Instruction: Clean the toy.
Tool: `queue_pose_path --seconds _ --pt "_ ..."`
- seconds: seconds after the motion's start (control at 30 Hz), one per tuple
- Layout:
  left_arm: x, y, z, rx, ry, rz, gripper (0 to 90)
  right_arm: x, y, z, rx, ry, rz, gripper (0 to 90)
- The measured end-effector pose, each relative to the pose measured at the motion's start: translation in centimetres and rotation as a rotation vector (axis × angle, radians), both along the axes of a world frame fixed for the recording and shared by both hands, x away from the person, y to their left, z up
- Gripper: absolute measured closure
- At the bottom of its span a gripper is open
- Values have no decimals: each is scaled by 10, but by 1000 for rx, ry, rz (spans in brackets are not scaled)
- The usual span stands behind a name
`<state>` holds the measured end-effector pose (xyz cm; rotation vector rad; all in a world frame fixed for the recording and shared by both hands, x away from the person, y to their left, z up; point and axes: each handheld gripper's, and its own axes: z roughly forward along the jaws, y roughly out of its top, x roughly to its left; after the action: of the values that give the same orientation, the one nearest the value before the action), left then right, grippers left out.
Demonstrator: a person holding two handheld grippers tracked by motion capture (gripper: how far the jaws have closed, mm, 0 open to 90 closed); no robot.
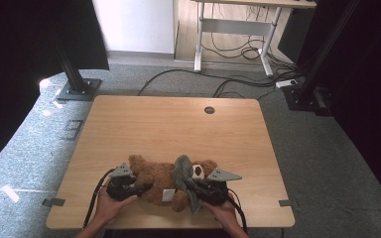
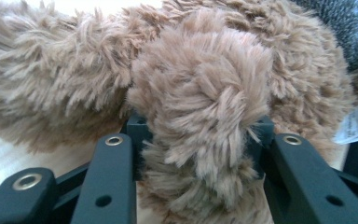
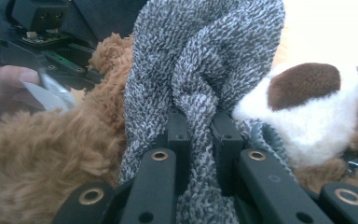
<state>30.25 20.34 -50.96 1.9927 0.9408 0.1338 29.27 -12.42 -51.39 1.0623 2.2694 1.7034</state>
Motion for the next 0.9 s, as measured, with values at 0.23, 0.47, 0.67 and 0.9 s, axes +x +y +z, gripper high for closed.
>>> queue_pose_path --seconds 0.23,0.47,0.67,0.9 --pt "23 -10 -1 39 -42 35 578 21 -1 -4 -18 -62 -39 814" --pt "51 -13 0 56 -70 77 576 55 0 -4 -7 -67 -59 813" --pt "81 -10 0 51 -72 110 571 89 7 -2 -25 -76 -84 812" --pt "82 -5 2 27 -83 116 571 97 4 -1 7 -60 -90 806"
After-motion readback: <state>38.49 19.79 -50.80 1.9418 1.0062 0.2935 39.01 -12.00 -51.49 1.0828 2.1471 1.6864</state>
